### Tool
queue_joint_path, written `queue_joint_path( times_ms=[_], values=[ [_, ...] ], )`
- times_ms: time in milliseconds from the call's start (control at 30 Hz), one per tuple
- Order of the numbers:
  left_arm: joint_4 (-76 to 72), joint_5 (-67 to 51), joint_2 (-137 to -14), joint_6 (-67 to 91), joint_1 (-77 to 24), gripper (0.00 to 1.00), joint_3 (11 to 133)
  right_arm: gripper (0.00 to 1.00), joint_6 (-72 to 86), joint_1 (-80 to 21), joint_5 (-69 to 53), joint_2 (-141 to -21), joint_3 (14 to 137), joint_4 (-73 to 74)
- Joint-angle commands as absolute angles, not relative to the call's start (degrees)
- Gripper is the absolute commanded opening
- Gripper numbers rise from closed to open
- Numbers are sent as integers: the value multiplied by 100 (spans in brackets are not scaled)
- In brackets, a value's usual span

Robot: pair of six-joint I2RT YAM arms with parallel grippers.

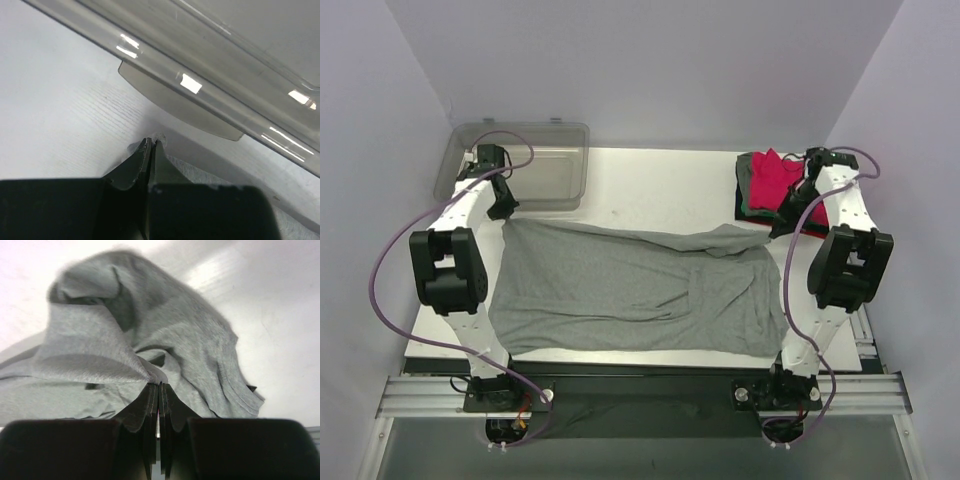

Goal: Fold and stack the t-shirts
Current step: Grap the side of the flattened tshirt furthest away from the robot with both arms, then fold the other side of the tshirt into a rectangle

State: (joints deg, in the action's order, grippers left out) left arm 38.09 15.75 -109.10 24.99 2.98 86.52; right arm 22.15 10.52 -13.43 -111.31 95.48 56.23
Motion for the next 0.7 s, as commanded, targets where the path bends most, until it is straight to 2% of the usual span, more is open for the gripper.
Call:
queue_joint_path(
  times_ms=[0, 533, 667],
  values=[
    [4034, 1565, -10924, 2101, 334, 0, 9263, 0, 2417, 1063, -1546, -10670, 10133, 5906],
    [4438, 1731, -11829, 1116, 97, 0, 10871, 0, 2997, 993, -2232, -11803, 12435, 5889],
    [4491, 1872, -11786, 1046, 53, 0, 10794, 0, 3024, 967, -2294, -11743, 12428, 5897]
  ],
)
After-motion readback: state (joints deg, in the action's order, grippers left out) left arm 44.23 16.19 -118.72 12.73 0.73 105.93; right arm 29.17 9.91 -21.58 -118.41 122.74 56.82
